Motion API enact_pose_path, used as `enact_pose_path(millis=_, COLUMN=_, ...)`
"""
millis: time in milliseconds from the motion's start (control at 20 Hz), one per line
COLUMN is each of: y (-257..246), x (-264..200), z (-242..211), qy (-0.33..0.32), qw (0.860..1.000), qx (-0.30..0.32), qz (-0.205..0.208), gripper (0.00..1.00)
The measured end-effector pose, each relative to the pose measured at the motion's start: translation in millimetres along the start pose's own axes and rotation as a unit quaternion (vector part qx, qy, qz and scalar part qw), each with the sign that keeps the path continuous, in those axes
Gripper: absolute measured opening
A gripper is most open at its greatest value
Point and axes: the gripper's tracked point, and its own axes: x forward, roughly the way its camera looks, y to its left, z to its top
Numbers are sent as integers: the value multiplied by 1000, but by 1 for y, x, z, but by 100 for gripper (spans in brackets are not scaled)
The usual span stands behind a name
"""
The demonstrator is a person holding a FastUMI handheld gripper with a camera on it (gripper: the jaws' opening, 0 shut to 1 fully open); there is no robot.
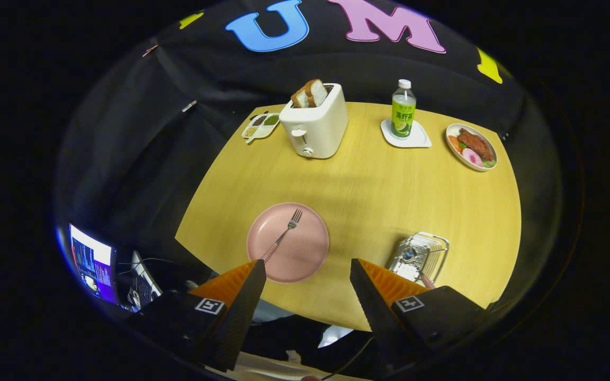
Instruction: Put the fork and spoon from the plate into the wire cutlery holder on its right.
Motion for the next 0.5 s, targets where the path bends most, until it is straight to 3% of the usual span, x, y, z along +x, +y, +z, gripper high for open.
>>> enact_pose_path(millis=200, y=33, x=57, z=-24, qy=37, qw=998, qx=39, qz=13, gripper=100)
enact_pose_path(millis=500, y=38, x=136, z=-58, qy=92, qw=993, qx=65, qz=-25, gripper=100)
